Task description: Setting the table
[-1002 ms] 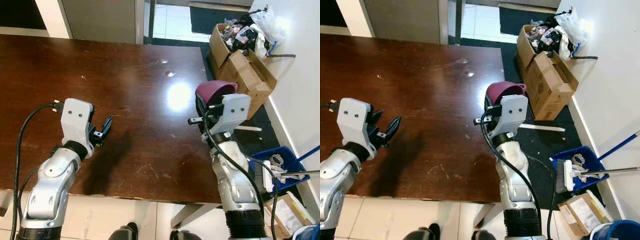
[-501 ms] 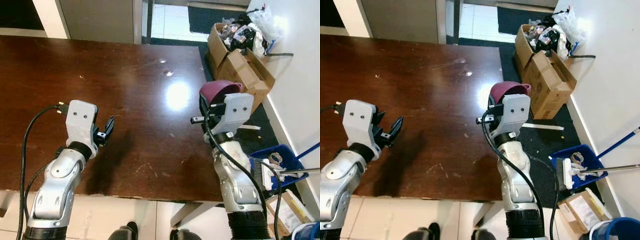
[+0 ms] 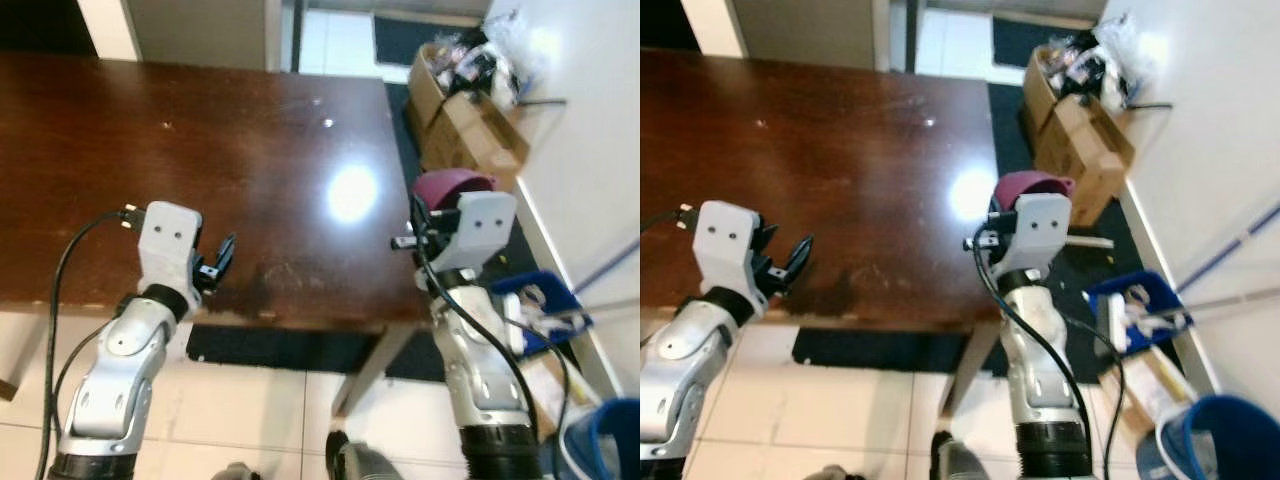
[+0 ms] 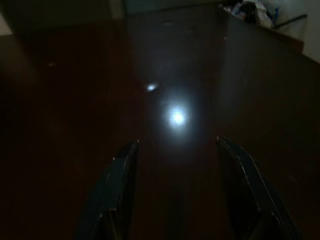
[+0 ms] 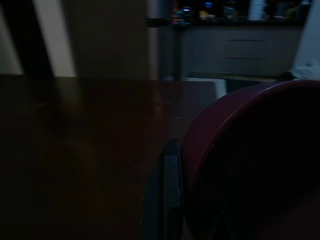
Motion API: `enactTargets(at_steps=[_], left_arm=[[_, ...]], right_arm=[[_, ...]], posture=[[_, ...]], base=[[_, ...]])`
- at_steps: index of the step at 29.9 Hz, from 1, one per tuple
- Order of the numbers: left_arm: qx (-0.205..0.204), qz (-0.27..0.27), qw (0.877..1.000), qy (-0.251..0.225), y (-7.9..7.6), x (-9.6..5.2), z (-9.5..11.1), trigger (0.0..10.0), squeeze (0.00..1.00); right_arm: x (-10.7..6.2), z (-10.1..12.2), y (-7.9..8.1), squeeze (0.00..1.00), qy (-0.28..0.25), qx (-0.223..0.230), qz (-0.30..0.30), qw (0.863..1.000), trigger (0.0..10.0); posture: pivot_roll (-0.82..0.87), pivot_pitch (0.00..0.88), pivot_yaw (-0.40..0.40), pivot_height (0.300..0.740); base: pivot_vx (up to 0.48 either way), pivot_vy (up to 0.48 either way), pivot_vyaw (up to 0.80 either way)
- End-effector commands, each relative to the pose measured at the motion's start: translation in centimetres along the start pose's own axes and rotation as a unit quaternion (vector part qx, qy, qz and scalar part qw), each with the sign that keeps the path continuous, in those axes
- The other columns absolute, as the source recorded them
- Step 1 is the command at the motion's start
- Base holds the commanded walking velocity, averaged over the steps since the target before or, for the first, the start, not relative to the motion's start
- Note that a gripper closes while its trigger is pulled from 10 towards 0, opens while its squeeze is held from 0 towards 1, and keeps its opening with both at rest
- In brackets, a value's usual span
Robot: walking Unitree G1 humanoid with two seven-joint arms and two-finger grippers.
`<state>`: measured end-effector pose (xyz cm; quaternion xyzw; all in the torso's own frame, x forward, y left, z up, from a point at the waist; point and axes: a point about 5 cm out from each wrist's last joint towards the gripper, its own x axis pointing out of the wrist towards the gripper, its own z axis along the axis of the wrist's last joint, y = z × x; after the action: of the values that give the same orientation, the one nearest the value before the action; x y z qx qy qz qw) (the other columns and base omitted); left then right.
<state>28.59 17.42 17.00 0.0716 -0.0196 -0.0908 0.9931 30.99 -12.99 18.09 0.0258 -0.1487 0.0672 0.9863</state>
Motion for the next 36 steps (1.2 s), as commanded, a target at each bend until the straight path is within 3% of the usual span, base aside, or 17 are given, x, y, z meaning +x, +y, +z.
enactTargets(at_steps=[1,5,16,36], left_arm=[[0.001,-0.001,1.0,0.008,-0.04,-0.15,-0.38,10.0,0.0],[0.001,-0.001,1.0,0.008,-0.04,-0.13,-0.39,10.0,0.0],[0.002,-0.002,1.0,0.007,0.04,-0.09,-0.34,10.0,0.0],[0.004,-0.006,1.0,0.008,0.02,0.05,-0.23,10.0,0.0]], right_arm=[[-0.12,-0.25,-0.01,0.0,0.007,0.001,-0.001,1.0,10.0],[-0.13,-0.27,-0.02,0.0,0.008,0.004,-0.003,1.0,10.0],[0.19,0.07,-0.02,0.0,0.005,0.076,-0.01,0.997,10.0],[0.26,0.22,0.42,0.0,0.005,0.1,-0.001,0.995,10.0]], posture=[[-0.04,0.047,0.025,0.74],[-0.04,0.047,0.025,0.74],[-0.04,0.05,0.037,0.74],[-0.03,0.05,0.045,0.74]], base=[[-0.39,0.0,0.0],[-0.397,0.0,0.0],[-0.394,0.0,0.0],[-0.391,0.0,0.0]])
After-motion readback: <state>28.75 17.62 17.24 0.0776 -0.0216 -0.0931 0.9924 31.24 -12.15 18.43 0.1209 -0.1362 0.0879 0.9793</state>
